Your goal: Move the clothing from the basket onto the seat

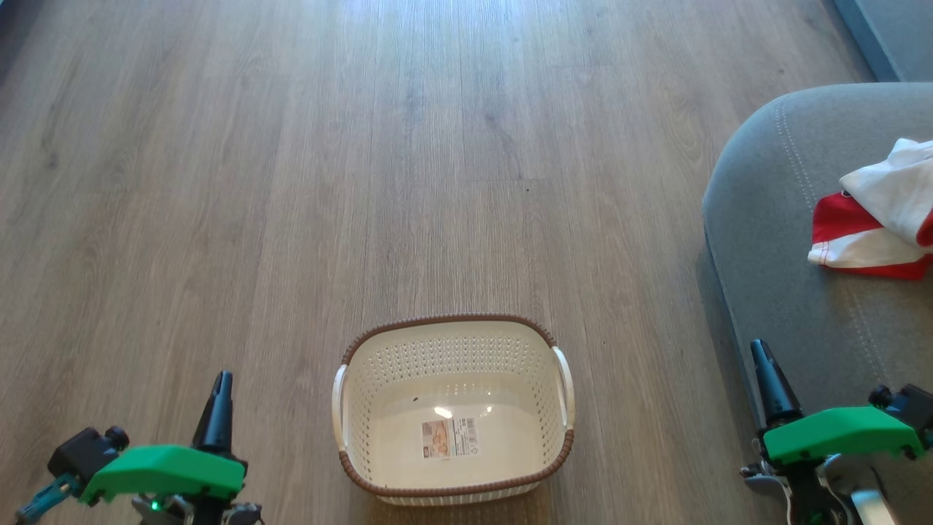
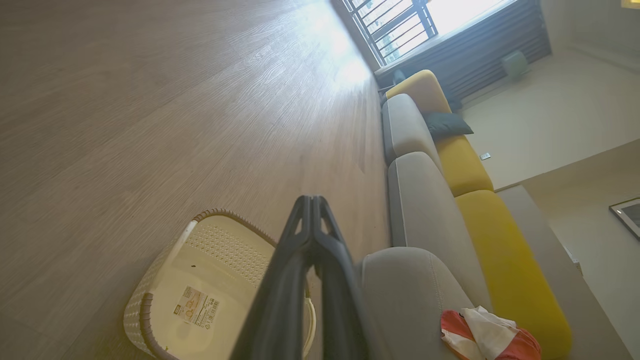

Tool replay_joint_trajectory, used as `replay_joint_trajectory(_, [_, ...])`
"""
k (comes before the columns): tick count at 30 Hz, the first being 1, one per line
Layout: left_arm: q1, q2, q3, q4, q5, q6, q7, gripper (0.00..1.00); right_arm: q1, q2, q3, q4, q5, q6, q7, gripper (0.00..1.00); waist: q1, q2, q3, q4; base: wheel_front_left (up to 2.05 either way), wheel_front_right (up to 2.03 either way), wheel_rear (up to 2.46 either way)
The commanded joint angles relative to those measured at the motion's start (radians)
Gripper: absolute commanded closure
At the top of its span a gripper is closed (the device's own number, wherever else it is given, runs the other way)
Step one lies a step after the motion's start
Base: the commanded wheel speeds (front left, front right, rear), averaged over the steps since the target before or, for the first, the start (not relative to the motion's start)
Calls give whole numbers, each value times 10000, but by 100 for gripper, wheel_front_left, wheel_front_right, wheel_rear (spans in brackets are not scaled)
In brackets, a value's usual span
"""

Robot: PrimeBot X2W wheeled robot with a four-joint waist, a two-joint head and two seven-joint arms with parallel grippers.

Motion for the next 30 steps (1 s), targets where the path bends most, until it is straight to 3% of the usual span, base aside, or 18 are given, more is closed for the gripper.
replay_joint_trajectory(1, [-519, 91, 256, -376, -314, -63, 58, 100, -574, 13, 19, -409, 287, 0, 112, 100, 0, 0, 1, -2, 0, 0, 0])
replay_joint_trajectory(30, [-858, 107, 388, -468, -3842, -214, 920, 100, -686, 287, -496, -726, 3424, -1, 988, 100, 0, 0, 17, -47, 0, 0, 0])
